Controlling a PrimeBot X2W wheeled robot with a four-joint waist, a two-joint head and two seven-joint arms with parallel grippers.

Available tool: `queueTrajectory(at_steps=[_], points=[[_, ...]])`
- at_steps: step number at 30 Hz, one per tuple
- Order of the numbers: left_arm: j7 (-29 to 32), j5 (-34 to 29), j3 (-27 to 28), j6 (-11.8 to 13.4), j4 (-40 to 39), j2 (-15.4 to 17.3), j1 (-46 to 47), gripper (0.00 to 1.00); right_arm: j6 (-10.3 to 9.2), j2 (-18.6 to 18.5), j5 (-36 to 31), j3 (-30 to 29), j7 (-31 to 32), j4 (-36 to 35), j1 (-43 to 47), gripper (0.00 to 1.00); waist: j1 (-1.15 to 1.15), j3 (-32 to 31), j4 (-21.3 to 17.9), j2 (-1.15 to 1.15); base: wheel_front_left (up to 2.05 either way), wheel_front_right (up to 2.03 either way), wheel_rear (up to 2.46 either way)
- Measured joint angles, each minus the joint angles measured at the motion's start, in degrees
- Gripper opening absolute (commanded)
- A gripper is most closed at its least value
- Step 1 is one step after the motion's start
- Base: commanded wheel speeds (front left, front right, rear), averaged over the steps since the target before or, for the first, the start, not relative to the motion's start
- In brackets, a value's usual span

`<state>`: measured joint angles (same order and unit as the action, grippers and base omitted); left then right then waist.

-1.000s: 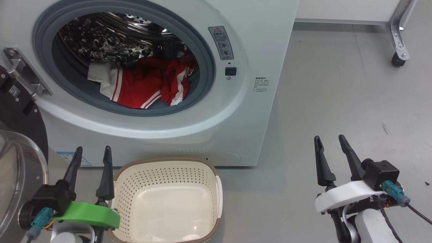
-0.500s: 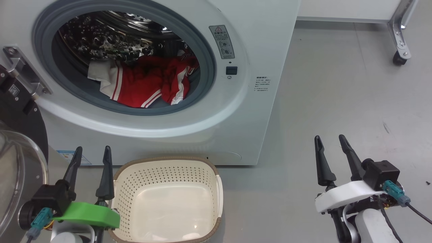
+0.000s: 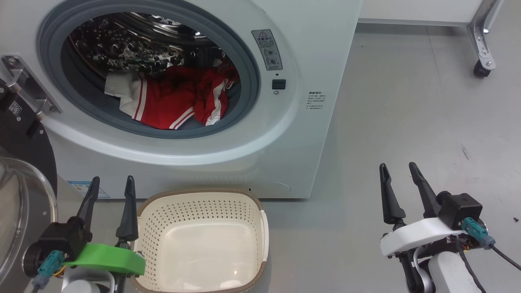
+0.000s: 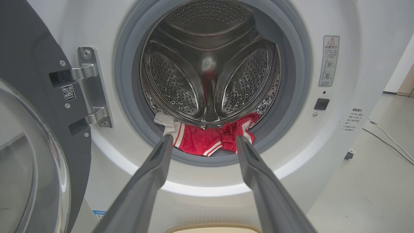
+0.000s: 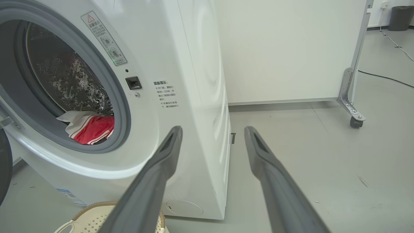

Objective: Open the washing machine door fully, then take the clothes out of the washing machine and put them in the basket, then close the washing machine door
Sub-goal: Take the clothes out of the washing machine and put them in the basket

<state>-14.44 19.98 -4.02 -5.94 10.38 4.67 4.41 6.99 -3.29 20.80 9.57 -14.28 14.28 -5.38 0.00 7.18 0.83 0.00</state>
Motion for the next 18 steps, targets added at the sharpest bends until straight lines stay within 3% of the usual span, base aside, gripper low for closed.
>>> queueTrajectory(at_steps=[18], points=[[0.0,0.0,0.5,-0.2,-0.4,-0.1,0.0,1.00,0.00,0.0,0.0,0.4,0.0,-0.2,0.0,1.00,0.00,0.9,-0.1,0.00,0.00,0.00,0.00]])
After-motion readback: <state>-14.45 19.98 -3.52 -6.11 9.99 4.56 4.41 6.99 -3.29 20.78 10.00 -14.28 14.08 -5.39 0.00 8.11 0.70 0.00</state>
